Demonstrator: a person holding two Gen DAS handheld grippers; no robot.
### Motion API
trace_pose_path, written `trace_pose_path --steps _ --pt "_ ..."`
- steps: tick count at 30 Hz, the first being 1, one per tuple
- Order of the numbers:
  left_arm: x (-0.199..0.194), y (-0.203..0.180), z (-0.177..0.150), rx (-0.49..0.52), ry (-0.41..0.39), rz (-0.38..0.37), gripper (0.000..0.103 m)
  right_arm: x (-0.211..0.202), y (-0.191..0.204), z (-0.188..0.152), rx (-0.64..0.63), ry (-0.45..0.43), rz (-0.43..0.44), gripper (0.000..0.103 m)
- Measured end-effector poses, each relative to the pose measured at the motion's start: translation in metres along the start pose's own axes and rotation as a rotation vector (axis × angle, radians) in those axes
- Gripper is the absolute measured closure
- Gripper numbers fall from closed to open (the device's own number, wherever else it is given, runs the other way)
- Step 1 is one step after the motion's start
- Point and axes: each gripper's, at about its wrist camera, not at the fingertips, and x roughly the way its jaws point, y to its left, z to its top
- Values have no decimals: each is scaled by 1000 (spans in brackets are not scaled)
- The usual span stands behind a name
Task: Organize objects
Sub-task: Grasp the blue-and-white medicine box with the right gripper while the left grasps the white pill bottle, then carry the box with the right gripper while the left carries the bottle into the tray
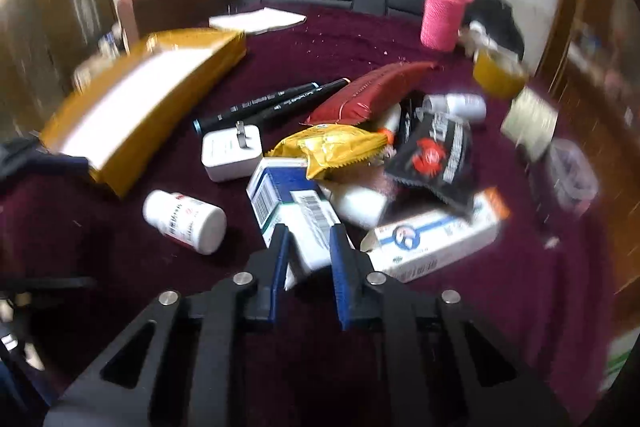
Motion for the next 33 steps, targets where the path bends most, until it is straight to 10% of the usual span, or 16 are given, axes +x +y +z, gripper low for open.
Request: trace_pose_path --steps 14,16,20,33 --pt "57 -20 29 204 163 -19 32 -16 -13 -3 17 -46 20 70" --pt "67 -21 30 215 195 -30 56 -17 -14 -4 19 -50 11 62" --pt "68 -15 33 163 208 -83 73 -19 -16 -3 7 -45 10 57" --pt "50 -23 12 17 171 -69 73 29 4 20 -205 143 94 55"
